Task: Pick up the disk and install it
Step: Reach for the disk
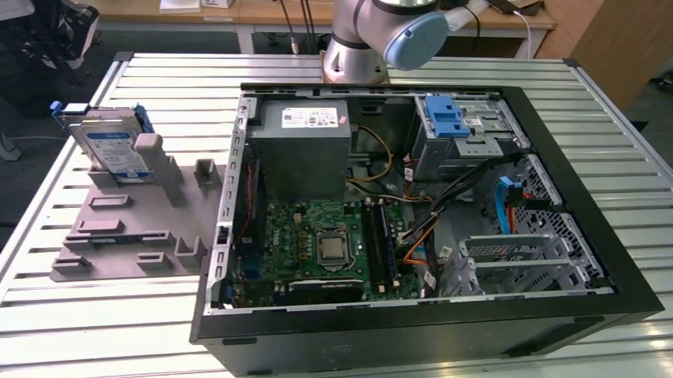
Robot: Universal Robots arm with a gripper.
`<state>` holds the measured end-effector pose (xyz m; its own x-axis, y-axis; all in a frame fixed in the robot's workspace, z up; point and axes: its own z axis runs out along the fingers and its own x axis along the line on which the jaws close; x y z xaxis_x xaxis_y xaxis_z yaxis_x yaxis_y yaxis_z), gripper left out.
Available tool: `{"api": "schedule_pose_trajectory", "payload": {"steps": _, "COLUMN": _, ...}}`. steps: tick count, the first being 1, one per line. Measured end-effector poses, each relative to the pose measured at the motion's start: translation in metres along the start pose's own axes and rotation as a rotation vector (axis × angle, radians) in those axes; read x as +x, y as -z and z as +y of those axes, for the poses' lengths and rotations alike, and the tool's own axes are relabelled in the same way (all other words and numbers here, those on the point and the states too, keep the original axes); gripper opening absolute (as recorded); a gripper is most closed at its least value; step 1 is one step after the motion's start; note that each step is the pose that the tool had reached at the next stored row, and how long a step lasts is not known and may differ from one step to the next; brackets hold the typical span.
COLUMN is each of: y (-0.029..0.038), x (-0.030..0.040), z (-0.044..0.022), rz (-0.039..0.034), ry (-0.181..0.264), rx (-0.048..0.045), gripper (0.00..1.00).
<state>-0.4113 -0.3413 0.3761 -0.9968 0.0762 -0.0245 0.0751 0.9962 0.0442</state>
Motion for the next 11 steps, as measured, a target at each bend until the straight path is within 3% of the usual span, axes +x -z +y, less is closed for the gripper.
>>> {"api": "schedule_pose_trajectory", "payload": {"steps": 11, "y": -0.0001, "x": 0.008, "z": 0.0011, "rz": 0.0, "ry": 0.0, "rx": 0.0, "gripper": 0.11}}
